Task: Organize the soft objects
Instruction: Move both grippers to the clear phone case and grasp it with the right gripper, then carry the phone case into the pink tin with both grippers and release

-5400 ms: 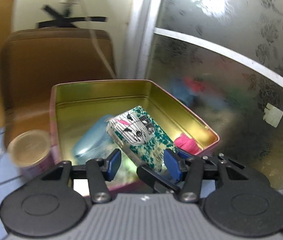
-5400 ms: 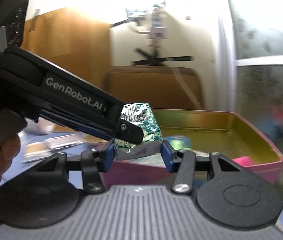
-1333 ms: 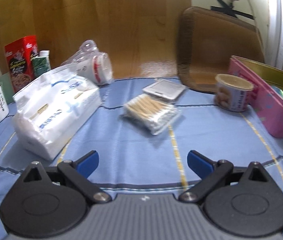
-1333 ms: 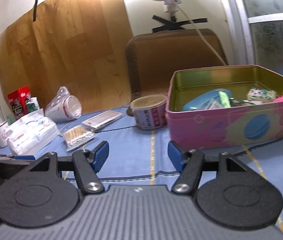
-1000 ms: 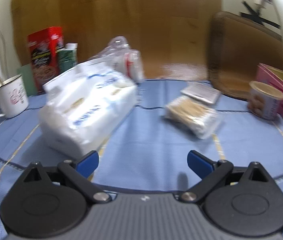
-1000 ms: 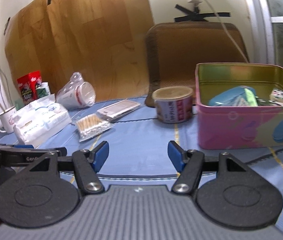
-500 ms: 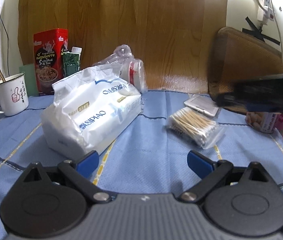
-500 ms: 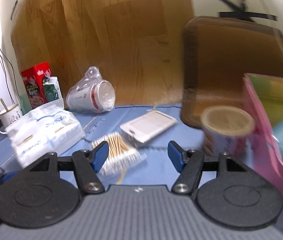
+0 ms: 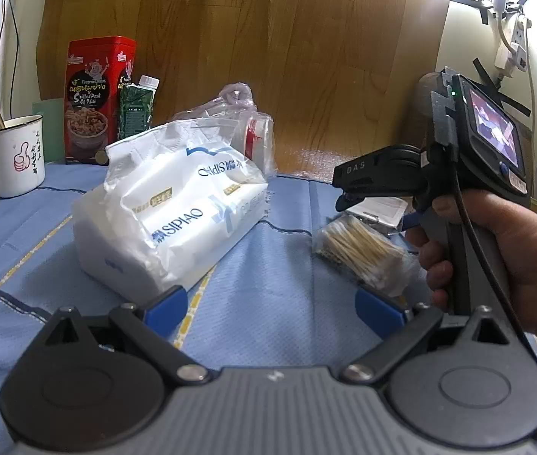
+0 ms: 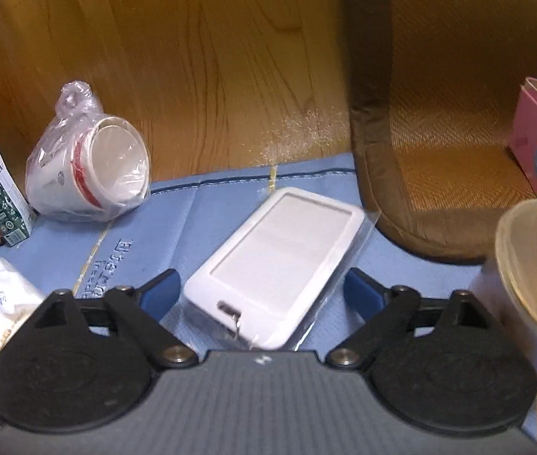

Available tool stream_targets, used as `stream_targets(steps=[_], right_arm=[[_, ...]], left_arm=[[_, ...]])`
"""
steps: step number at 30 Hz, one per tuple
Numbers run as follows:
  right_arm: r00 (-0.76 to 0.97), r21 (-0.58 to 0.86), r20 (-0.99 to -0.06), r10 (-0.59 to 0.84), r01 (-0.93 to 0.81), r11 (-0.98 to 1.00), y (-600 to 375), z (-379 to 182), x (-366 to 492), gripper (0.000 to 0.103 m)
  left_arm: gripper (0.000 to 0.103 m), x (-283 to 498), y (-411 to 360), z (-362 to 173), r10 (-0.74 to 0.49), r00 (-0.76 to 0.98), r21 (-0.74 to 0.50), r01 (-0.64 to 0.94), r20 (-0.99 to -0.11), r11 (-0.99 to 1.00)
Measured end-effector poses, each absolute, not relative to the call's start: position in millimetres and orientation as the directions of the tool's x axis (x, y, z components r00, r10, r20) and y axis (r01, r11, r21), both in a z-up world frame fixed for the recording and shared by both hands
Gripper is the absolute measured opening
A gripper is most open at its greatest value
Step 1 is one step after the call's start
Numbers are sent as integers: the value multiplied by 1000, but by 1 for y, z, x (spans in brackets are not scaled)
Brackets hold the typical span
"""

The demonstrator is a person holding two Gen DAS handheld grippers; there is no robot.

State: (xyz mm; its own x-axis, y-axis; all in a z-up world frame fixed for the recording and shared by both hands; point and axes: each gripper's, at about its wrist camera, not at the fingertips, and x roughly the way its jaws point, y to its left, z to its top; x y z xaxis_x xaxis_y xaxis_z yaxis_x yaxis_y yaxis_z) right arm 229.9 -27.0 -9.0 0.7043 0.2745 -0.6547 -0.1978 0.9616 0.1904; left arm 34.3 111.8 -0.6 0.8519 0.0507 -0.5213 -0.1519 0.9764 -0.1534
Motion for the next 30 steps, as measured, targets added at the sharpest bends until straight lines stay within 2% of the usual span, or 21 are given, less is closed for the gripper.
stream_targets(steps=[7, 11, 16, 20, 25, 28, 30], right_arm=[[731, 179, -604, 316, -262, 948, -36, 6, 213, 61], [756, 177, -538, 372, -330, 927, -54, 25, 191, 59], [753, 146, -464, 466, -453, 879, -96, 37, 124, 56], [737, 113, -443, 510, -518, 848, -137, 26, 64, 53], [692, 173, -511, 510, -498, 850, -180, -9, 18, 52], [693, 198, -520, 499, -471, 860, -198, -20, 3, 57], [708, 201, -514, 485, -450, 870, -203, -20, -1, 64]], left_arm=[[99, 35, 114, 0, 47, 853, -164, -154, -520, 974], [99, 35, 117, 0, 42, 853, -179, -158, -520, 971], [99, 33, 121, 1, 16, 857, -217, -148, -515, 965], [99, 33, 128, 1, -102, 854, -301, -67, -511, 951], [96, 34, 114, 0, -315, 796, -423, 83, -516, 902], [96, 31, 90, 5, -388, 757, -437, 150, -527, 887], [96, 32, 74, 9, -426, 731, -439, 192, -532, 878]])
